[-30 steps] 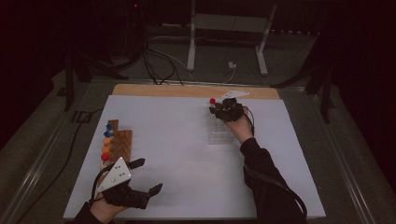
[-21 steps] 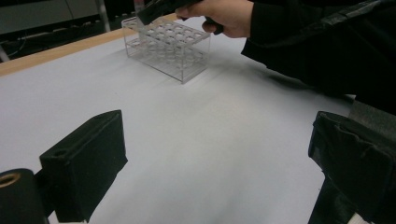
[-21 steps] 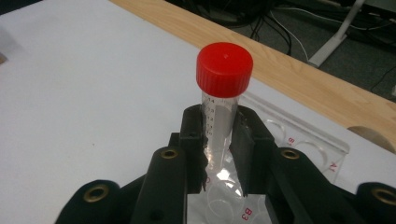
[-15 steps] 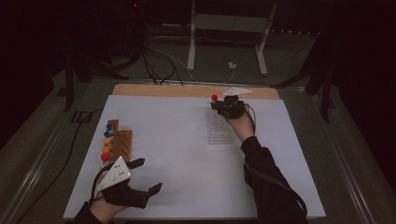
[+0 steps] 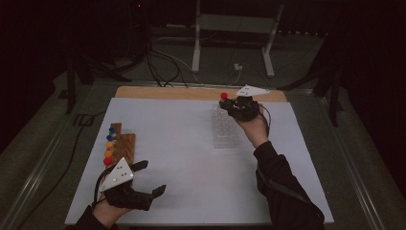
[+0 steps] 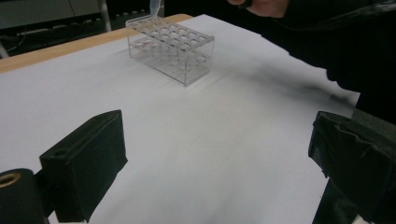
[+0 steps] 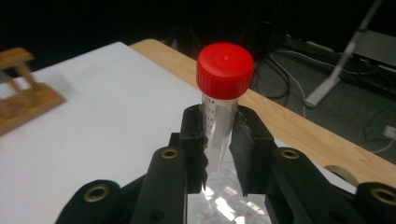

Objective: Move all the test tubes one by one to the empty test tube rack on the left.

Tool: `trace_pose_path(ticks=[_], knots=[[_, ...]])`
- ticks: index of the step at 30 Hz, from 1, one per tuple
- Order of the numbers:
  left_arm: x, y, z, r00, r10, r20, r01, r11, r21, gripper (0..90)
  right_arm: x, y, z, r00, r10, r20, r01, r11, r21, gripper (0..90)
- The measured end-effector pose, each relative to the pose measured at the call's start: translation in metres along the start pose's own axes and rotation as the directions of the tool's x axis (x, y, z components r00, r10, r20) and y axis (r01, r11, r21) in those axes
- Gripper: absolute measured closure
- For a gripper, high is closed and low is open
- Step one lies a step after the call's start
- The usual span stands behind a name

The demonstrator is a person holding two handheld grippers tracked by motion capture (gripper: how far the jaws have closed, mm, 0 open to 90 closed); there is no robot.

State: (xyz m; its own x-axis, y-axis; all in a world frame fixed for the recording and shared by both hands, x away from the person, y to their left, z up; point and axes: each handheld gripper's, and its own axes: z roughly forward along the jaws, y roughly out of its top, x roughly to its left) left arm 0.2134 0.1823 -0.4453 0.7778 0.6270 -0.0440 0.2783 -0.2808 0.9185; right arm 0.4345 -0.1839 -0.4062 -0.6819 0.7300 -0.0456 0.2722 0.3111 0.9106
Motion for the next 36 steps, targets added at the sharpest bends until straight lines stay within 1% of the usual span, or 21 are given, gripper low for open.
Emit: trace_pose_path(ticks=[2,3,7,9,12,14,15,17,18,19,21,22,24,26,28,29,31,33,34,35,36], knots=[[0.0,0.002,0.0,1.0,-0.001,-0.002,0.001,1.0,-0.001,5.0,0.006,0.001,-0.006,0.9998,-0.01,-0.015,0.01,1.0,-0.003,75.0],[0.0,0.003,0.0,1.0,-0.001,-0.003,0.001,1.0,-0.002,5.0,0.009,0.0,-0.01,0.9995,-0.004,-0.03,0.004,1.0,-0.008,75.0],[0.001,0.009,0.0,1.0,-0.001,-0.006,0.001,0.9999,-0.016,5.0,0.025,0.001,-0.025,0.9967,-0.023,-0.077,0.022,0.9997,-0.011,75.0],[0.001,0.014,0.001,1.0,-0.002,0.004,0.003,0.9997,-0.024,5.0,0.033,0.0,-0.031,0.9948,-0.028,-0.097,0.028,0.9996,-0.006,75.1],[-0.001,0.021,0.003,0.9999,0.009,0.006,-0.009,0.9996,-0.027,5.0,0.047,-0.003,-0.04,0.9915,-0.043,-0.123,0.042,0.9991,-0.005,75.1],[-0.002,0.026,0.004,0.9997,0.02,0.014,-0.019,0.9994,-0.028,5.0,0.058,-0.006,-0.047,0.9878,-0.059,-0.144,0.058,0.9983,-0.006,75.0],[-0.004,0.029,0.005,0.9996,0.026,0.012,-0.026,0.9993,-0.028,5.0,0.063,-0.008,-0.05,0.9858,-0.06,-0.157,0.06,0.9982,-0.005,75.0],[-0.005,0.034,0.007,0.9988,0.041,0.027,-0.041,0.9987,-0.03,5.0,0.072,-0.013,-0.054,0.9813,-0.074,-0.177,0.075,0.9972,-0.004,75.0],[-0.007,0.037,0.008,0.9985,0.048,0.026,-0.047,0.9984,-0.031,5.0,0.077,-0.016,-0.056,0.9794,-0.071,-0.189,0.072,0.9974,-0.001,75.0],[-0.007,0.039,0.009,0.998,0.052,0.035,-0.051,0.9982,-0.03,5.0,0.081,-0.019,-0.058,0.9765,-0.074,-0.203,0.076,0.9971,0.0,75.0],[-0.009,0.042,0.012,0.9976,0.056,0.041,-0.054,0.998,-0.033,5.0,0.092,-0.026,-0.062,0.9724,-0.081,-0.219,0.085,0.9963,0.011,75.0],[-0.01,0.044,0.014,0.9969,0.06,0.052,-0.058,0.9978,-0.031,5.1,0.097,-0.03,-0.063,0.9687,-0.085,-0.233,0.091,0.9957,0.015,75.0],[-0.012,0.047,0.018,0.9965,0.058,0.061,-0.056,0.9979,-0.031,5.1,0.106,-0.038,-0.066,0.963,-0.094,-0.253,0.105,0.9941,0.028,75.0],[-0.015,0.05,0.022,0.9955,0.069,0.065,-0.067,0.9972,-0.033,5.7,0.114,-0.045,-0.068,0.9563,-0.088,-0.279,0.101,0.9944,0.031,75.0],[-0.017,0.054,0.026,0.9938,0.074,0.082,-0.072,0.9969,-0.034,6.0,0.121,-0.052,-0.07,0.9519,-0.087,-0.294,0.101,0.9943,0.033,75.0],[-0.019,0.055,0.027,0.9937,0.076,0.082,-0.073,0.9966,-0.039,6.7,0.125,-0.055,-0.071,0.9484,-0.084,-0.306,0.099,0.9944,0.036,75.0],[-0.021,0.058,0.031,0.9922,0.078,0.097,-0.074,0.9962,-0.046,7.4,0.132,-0.06,-0.071,0.9444,-0.091,-0.316,0.109,0.9933,0.04,75.0],[-0.023,0.06,0.036,0.9917,0.081,0.1,-0.076,0.9957,-0.053,11.5,0.137,-0.063,-0.071,0.9393,-0.092,-0.33,0.114,0.9924,0.046,75.0],[-0.023,0.06,0.038,0.99,0.084,0.113,-0.078,0.9952,-0.059,13.5,0.139,-0.064,-0.071,0.9372,-0.087,-0.338,0.11,0.9927,0.049,75.0],[-0.024,0.061,0.041,0.9894,0.086,0.117,-0.079,0.9949,-0.062,16.9,0.141,-0.065,-0.071,0.9332,-0.084,-0.349,0.108,0.9929,0.05,75.0],[-0.025,0.061,0.043,0.9878,0.091,0.126,-0.084,0.9947,-0.059,17.1,0.144,-0.066,-0.071,0.931,-0.086,-0.355,0.112,0.9923,0.054,75.0]])
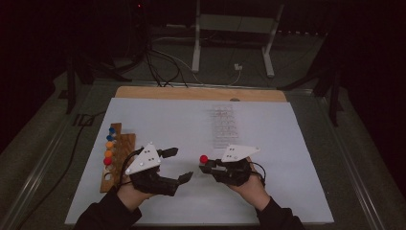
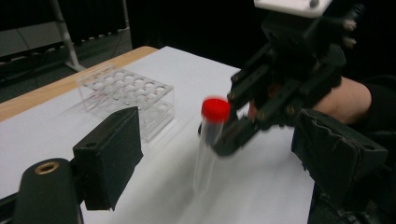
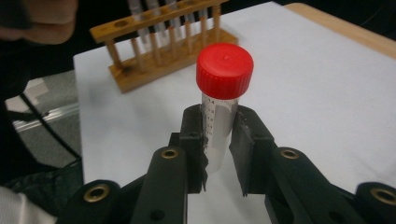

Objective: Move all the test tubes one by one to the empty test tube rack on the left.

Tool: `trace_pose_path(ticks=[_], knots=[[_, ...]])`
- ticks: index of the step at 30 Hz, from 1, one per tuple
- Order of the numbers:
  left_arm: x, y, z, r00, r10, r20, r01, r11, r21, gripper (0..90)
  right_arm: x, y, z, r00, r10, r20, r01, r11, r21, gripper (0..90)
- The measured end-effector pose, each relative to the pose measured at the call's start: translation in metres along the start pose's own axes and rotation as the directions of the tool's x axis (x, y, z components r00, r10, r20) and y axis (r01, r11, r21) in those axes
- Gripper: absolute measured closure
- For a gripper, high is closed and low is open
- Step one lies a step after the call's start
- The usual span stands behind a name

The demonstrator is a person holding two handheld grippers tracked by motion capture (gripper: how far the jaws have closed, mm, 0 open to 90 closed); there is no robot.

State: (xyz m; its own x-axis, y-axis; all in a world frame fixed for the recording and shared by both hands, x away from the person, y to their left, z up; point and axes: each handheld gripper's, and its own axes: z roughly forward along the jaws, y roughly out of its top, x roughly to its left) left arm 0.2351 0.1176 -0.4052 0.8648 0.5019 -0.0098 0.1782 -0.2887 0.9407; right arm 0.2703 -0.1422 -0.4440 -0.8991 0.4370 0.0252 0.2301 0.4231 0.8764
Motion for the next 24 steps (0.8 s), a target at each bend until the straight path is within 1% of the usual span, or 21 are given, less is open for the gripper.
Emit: trace_pose_path(ticks=[1,3,5,6,8,9,12,13,15,17,20,21,23,24], knots=[[0.0,0.0,0.003,0.9999,0.009,0.005,-0.009,1.0,0.0,19.6,0.002,-0.001,0.002,1.0,-0.003,-0.007,0.003,1.0,0.004,75.0],[-0.001,0.0,0.009,0.9998,0.014,0.015,-0.014,0.9999,0.007,23.6,0.006,-0.001,0.005,0.9998,-0.012,-0.016,0.013,0.9998,0.015,75.0],[0.0,0.0,0.015,0.9998,0.018,0.014,-0.018,0.9998,0.011,29.0,0.008,-0.001,0.008,0.9996,-0.013,-0.023,0.014,0.9997,0.021,75.0],[0.0,-0.001,0.017,0.9996,0.018,0.023,-0.018,0.9998,0.012,31.6,0.009,-0.001,0.008,0.9995,-0.016,-0.029,0.016,0.9997,0.02,75.0],[0.001,-0.001,0.022,0.9996,0.021,0.02,-0.021,0.9996,0.019,36.6,0.011,0.0,0.009,0.9993,-0.026,-0.028,0.027,0.9993,0.027,75.0],[0.001,-0.002,0.024,0.9993,0.023,0.029,-0.023,0.9995,0.023,40.3,0.012,0.0,0.009,0.9992,-0.027,-0.028,0.028,0.9993,0.024,75.0],[0.001,-0.004,0.029,0.9988,0.04,0.029,-0.041,0.9982,0.043,49.8,0.012,0.0,0.008,0.9993,-0.019,-0.031,0.02,0.9995,0.023,75.0],[0.001,-0.005,0.03,0.9987,0.044,0.024,-0.046,0.9977,0.05,51.1,0.012,0.0,0.008,0.9993,-0.016,-0.033,0.017,0.9996,0.022,75.0],[0.001,-0.006,0.032,0.9986,0.044,0.03,-0.046,0.9969,0.063,56.8,0.013,0.0,0.007,0.9993,-0.021,-0.033,0.021,0.9996,0.02,75.0],[0.001,-0.007,0.034,0.998,0.046,0.044,-0.049,0.9962,0.072,59.5,0.013,0.001,0.007,0.9991,-0.025,-0.034,0.026,0.9995,0.018,75.0],[0.0,-0.007,0.036,0.9976,0.046,0.052,-0.049,0.9959,0.075,63.9,0.015,0.001,0.007,0.9991,-0.027,-0.034,0.028,0.9994,0.019,75.0],[0.0,-0.007,0.036,0.9975,0.047,0.052,-0.051,0.9958,0.076,66.9,0.015,0.001,0.007,0.9991,-0.031,-0.028,0.032,0.9993,0.018,75.0],[0.0,-0.007,0.036,0.9977,0.044,0.052,-0.048,0.9963,0.072,70.3,0.014,0.002,0.007,0.9992,-0.023,-0.034,0.024,0.9996,0.018,75.0],[0.0,-0.007,0.036,0.9971,0.055,0.052,-0.059,0.9957,0.071,70.9,0.014,0.001,0.007,0.9992,-0.024,-0.033,0.024,0.9996,0.016,74.9]])
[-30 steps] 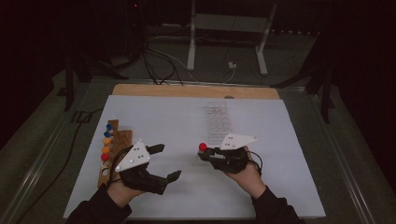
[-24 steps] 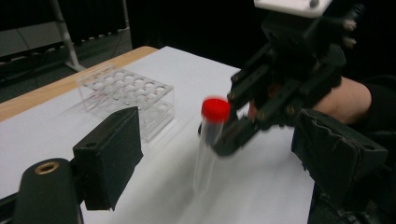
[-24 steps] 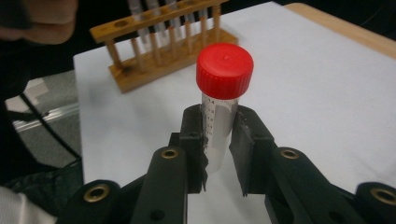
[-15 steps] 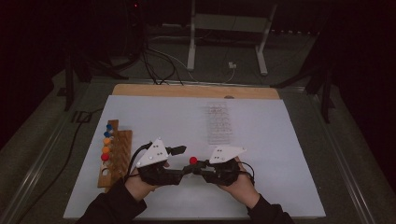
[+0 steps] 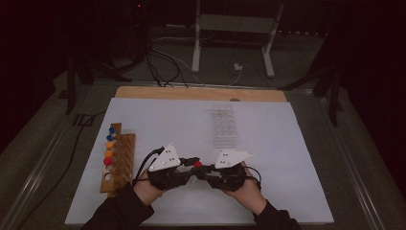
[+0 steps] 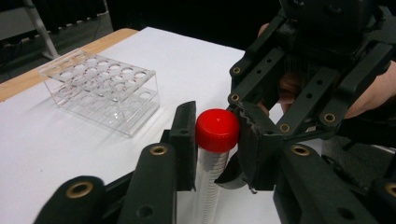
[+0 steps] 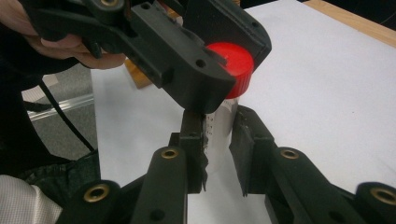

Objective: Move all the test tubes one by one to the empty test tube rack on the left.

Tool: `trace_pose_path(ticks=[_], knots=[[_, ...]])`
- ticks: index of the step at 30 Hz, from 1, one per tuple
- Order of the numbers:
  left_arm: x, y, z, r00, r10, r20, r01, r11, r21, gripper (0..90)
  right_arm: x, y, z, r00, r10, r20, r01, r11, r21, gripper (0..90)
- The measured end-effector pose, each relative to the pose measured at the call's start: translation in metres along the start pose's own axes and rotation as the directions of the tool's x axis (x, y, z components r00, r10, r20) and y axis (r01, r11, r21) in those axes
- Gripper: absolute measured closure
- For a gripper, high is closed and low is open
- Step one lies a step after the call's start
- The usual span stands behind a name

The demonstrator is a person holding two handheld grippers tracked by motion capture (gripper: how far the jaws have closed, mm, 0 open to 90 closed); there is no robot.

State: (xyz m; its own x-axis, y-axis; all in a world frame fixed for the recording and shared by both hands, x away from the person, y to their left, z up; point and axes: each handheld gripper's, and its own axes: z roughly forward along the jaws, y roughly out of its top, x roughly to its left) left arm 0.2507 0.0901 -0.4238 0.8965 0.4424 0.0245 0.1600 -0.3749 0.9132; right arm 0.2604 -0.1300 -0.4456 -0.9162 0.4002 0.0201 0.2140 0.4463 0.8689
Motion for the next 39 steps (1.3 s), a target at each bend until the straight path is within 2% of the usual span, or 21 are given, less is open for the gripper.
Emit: trace_pose_path(ticks=[5,10,15,16,18,19,21,23,29,32,34,39], knots=[[0.0,0.002,-0.004,0.9998,0.004,-0.02,-0.004,0.9997,-0.023,71.8,-0.001,0.0,-0.002,0.9999,0.011,-0.008,-0.011,0.9997,-0.024,72.6],[0.006,0.006,-0.018,0.998,0.0,-0.063,-0.003,0.999,-0.044,72.0,-0.005,0.001,-0.011,0.9985,0.026,0.048,-0.022,0.9973,-0.07,47.2],[0.016,0.008,-0.037,0.9951,-0.025,-0.095,0.018,0.9977,-0.064,72.0,-0.012,-0.001,-0.026,0.9952,0.051,0.084,-0.041,0.9918,-0.121,28.3],[0.017,0.008,-0.041,0.9942,-0.026,-0.104,0.019,0.9976,-0.066,72.0,-0.013,-0.002,-0.029,0.9927,0.059,0.105,-0.045,0.9898,-0.135,24.6],[0.02,0.008,-0.049,0.9918,-0.023,-0.126,0.014,0.9975,-0.069,72.0,-0.017,-0.004,-0.034,0.9914,0.072,0.11,-0.054,0.986,-0.158,17.5],[0.021,0.007,-0.053,0.9906,-0.021,-0.135,0.012,0.9976,-0.068,72.0,-0.018,-0.005,-0.036,0.9892,0.075,0.126,-0.053,0.9848,-0.166,14.2],[0.024,0.006,-0.062,0.9877,-0.023,-0.155,0.012,0.9976,-0.069,72.0,-0.022,-0.007,-0.04,0.9888,0.086,0.123,-0.063,0.9821,-0.177,7.0],[0.026,0.004,-0.071,0.9839,-0.023,-0.177,0.011,0.9978,-0.065,72.0,-0.026,-0.009,-0.041,0.988,0.089,0.126,-0.067,0.9825,-0.174,1.4],[0.031,-0.002,-0.103,0.9687,-0.044,-0.244,0.024,0.9963,-0.082,72.0,-0.032,-0.015,-0.039,0.9844,0.104,0.142,-0.08,0.9836,-0.162,0.0],[0.031,-0.005,-0.12,0.9589,-0.047,-0.28,0.024,0.9962,-0.083,72.0,-0.033,-0.016,-0.039,0.984,0.096,0.15,-0.073,0.9856,-0.152,0.0],[0.03,-0.007,-0.132,0.9513,-0.048,-0.304,0.023,0.9961,-0.086,71.9,-0.034,-0.016,-0.039,0.9838,0.101,0.148,-0.078,0.9852,-0.152,0.0],[0.029,-0.016,-0.162,0.9266,-0.069,-0.37,0.037,0.995,-0.093,71.9,-0.034,-0.016,-0.039,0.9844,0.102,0.144,-0.079,0.9849,-0.154,0.0]])
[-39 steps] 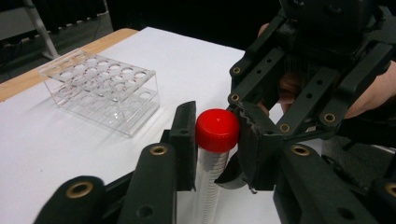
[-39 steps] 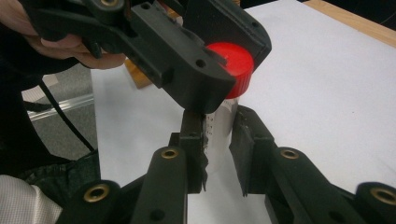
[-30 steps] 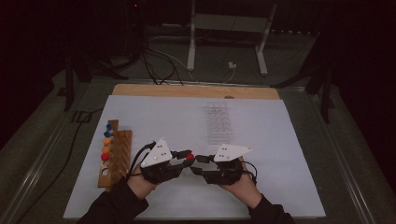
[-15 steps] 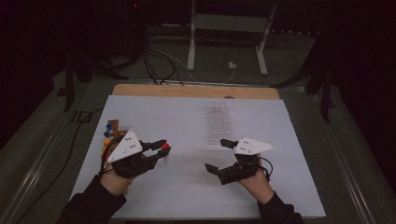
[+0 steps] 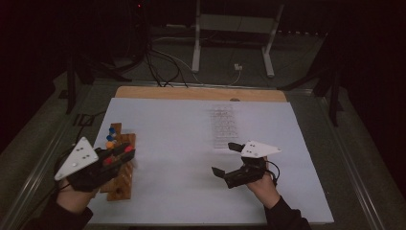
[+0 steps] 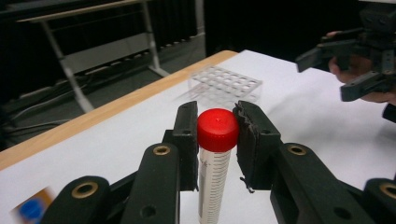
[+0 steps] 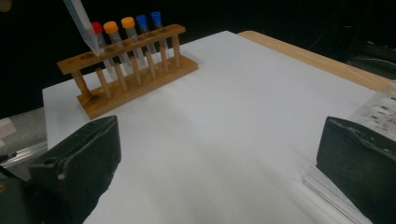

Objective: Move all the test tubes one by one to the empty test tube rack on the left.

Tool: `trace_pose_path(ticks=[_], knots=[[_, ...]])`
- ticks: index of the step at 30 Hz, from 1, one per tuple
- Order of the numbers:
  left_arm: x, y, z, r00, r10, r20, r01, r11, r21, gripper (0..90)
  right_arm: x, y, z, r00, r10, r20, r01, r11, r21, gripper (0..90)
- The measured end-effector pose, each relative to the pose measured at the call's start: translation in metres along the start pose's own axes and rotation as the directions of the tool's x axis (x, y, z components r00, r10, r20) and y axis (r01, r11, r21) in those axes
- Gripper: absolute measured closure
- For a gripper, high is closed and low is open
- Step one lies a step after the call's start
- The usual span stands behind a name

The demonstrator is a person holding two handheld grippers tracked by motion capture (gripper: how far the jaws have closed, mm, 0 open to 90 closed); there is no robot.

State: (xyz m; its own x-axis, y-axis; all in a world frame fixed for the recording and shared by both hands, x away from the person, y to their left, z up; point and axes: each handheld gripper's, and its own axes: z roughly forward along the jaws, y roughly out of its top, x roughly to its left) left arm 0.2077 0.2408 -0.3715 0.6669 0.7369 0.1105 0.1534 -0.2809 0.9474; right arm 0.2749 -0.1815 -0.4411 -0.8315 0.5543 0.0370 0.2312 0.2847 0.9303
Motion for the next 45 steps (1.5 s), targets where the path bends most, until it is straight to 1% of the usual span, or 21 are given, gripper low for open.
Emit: trace_pose_path(ticks=[4,8,9,12,14,17,20,22,26,28,32,35,36,39,40,41,42,44,45], knots=[[0.007,-0.008,-0.021,0.9984,-0.016,-0.055,0.016,0.9999,-0.002,72.0,0.001,0.0,0.0,1.0,-0.002,0.001,0.002,1.0,0.0,0.0],[0.015,-0.018,-0.036,0.9937,-0.042,-0.104,0.041,0.9991,-0.01,72.0,0.002,0.0,0.001,1.0,-0.007,-0.005,0.007,1.0,0.005,0.0],[0.017,-0.021,-0.038,0.9923,-0.055,-0.111,0.053,0.9985,-0.014,72.0,0.002,0.0,0.002,0.9999,-0.007,-0.007,0.007,0.9999,0.007,0.0],[0.022,-0.029,-0.041,0.9881,-0.076,-0.133,0.075,0.9971,-0.014,72.0,0.003,0.0,0.002,1.0,-0.005,-0.007,0.005,1.0,0.007,0.0],[0.024,-0.038,-0.039,0.9849,-0.086,-0.151,0.087,0.9962,0.0,72.0,0.003,0.0,0.002,1.0,-0.003,-0.009,0.003,1.0,0.009,0.0],[0.026,-0.052,-0.035,0.9808,-0.105,-0.165,0.109,0.994,0.012,72.0,0.003,0.0,0.002,0.9999,-0.006,-0.008,0.006,0.9999,0.01,0.0],[0.028,-0.064,-0.03,0.9775,-0.125,-0.17,0.132,0.9909,0.028,72.0,0.002,0.0,0.001,1.0,-0.004,-0.007,0.004,1.0,0.007,0.0],[0.029,-0.071,-0.027,0.9758,-0.145,-0.164,0.154,0.9872,0.043,71.9,0.001,0.0,0.001,1.0,-0.004,-0.005,0.004,1.0,0.008,0.0],[0.029,-0.084,-0.021,0.9742,-0.159,-0.16,0.173,0.982,0.076,71.9,0.002,0.0,0.001,1.0,-0.004,-0.007,0.004,0.9999,0.011,0.0],[0.03,-0.088,-0.019,0.9716,-0.175,-0.159,0.19,0.9785,0.081,71.9,0.001,0.0,0.001,1.0,-0.002,-0.008,0.002,1.0,0.01,0.0],[0.03,-0.093,-0.017,0.9707,-0.176,-0.164,0.195,0.9746,0.109,71.8,0.0,0.0,0.001,1.0,0.0,-0.004,0.0,1.0,0.006,0.0],[0.029,-0.095,-0.014,0.9709,-0.179,-0.159,0.2,0.9717,0.126,71.8,0.001,0.0,0.0,1.0,-0.001,-0.004,0.001,1.0,0.004,0.0],[0.029,-0.096,-0.014,0.9718,-0.175,-0.158,0.196,0.9718,0.131,71.7,0.0,0.0,0.0,1.0,-0.002,-0.003,0.002,1.0,0.004,0.0],[0.029,-0.097,-0.016,0.9712,-0.177,-0.159,0.199,0.9714,0.13,71.5,0.0,0.0,-0.001,1.0,0.001,-0.001,-0.001,1.0,0.004,0.0],[0.028,-0.097,-0.016,0.9727,-0.174,-0.154,0.194,0.972,0.132,71.3,0.0,0.0,-0.001,1.0,0.001,-0.001,-0.001,1.0,0.003,0.0],[0.028,-0.096,-0.016,0.9738,-0.175,-0.145,0.194,0.9724,0.13,70.0,0.0,0.0,-0.001,1.0,0.0,-0.002,0.0,1.0,0.003,0.0],[0.027,-0.095,-0.017,0.9735,-0.171,-0.152,0.191,0.9732,0.128,65.3,0.0,0.0,-0.001,1.0,0.0,-0.001,0.0,1.0,0.004,0.0],[0.025,-0.09,-0.018,0.9746,-0.158,-0.159,0.178,0.9761,0.124,59.2,0.0,0.001,-0.001,1.0,-0.002,-0.002,0.002,1.0,0.002,0.0],[0.023,-0.086,-0.019,0.9747,-0.153,-0.163,0.172,0.9785,0.113,51.7,0.0,0.001,-0.002,1.0,-0.002,-0.002,0.002,1.0,0.001,0.0]])
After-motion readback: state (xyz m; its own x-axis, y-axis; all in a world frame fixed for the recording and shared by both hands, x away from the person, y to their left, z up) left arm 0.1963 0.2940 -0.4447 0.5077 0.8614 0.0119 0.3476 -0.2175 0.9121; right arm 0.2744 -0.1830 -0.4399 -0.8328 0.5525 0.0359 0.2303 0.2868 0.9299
